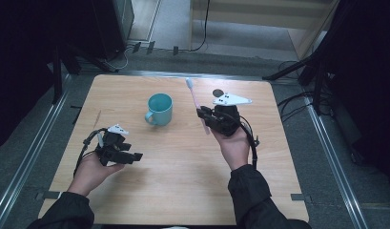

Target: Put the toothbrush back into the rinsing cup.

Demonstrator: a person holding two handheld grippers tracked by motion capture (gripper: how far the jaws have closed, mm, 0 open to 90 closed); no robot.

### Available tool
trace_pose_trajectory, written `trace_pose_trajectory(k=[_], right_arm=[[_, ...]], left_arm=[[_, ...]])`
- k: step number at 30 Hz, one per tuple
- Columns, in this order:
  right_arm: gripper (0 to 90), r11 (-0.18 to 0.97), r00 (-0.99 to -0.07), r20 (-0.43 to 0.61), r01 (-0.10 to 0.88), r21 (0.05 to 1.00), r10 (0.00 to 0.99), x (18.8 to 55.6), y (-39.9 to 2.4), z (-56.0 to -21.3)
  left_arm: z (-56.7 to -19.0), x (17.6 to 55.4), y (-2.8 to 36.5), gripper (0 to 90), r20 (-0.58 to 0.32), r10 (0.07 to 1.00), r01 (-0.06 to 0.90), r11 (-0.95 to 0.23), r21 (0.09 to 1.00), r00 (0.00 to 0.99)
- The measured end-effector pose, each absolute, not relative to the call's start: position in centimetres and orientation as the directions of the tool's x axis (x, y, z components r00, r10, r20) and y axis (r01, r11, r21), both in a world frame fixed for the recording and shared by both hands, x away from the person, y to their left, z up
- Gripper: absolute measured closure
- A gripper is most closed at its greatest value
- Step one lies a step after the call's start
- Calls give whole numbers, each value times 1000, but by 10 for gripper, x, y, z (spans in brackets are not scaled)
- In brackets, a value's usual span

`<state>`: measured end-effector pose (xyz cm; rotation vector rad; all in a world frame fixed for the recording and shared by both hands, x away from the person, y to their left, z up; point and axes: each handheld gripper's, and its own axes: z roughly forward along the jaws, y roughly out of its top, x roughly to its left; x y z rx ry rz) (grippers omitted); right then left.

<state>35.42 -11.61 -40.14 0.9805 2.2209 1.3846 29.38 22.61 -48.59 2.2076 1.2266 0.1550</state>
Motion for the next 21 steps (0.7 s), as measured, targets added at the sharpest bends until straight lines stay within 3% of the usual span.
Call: trace_pose_trajectory(k=[21], right_arm=[[792, 260, -704, 83, 365, 894, 705, 371, -99, -397]], left_arm=[[-485, 293, 226, 345, -182, 804, 733, -389, 558, 566]])
